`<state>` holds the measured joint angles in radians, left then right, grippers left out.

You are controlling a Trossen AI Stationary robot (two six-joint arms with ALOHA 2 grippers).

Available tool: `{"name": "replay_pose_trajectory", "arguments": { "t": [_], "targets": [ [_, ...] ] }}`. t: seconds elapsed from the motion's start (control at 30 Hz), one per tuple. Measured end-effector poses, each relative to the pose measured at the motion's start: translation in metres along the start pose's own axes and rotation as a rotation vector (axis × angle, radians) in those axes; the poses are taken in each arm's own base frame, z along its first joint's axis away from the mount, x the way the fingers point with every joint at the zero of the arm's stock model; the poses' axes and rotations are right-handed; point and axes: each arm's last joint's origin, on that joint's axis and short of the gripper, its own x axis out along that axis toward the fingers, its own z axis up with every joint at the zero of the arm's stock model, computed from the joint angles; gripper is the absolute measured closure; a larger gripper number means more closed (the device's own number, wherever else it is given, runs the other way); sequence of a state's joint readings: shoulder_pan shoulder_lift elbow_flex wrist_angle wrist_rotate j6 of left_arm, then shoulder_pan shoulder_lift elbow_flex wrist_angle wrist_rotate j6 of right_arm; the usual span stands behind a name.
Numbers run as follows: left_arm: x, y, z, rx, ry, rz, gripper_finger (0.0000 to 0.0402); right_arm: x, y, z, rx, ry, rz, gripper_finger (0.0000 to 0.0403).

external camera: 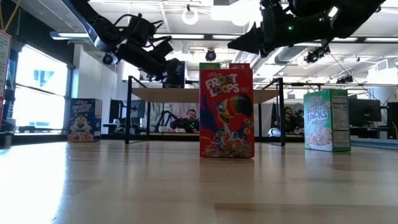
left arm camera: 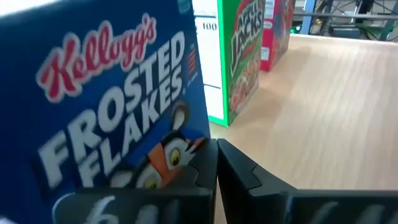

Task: Stack cereal on shelf
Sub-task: Adjust the blue cereal box

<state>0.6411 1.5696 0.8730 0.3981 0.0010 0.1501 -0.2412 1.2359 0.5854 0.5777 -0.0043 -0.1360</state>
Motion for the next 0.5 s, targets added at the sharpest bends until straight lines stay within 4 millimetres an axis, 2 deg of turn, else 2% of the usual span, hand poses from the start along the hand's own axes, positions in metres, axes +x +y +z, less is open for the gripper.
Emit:
{"name": "replay_pose_trajectory", "arguments": {
  "t": [0.17, 0.5],
  "targets": [
    [0.0, 0.0, 0.004, 0.001, -0.012, -0.001, 0.0401, 0.0, 0.0, -0.001, -0.002, 0.013, 0.002, 0.0403],
    [-0.021, 0.002, 0.017, 0.06, 0.006, -0.003, 0.0401, 0.0, 0.0, -0.002, -0.002, 0.025, 0.003, 0.0403]
  ]
}}
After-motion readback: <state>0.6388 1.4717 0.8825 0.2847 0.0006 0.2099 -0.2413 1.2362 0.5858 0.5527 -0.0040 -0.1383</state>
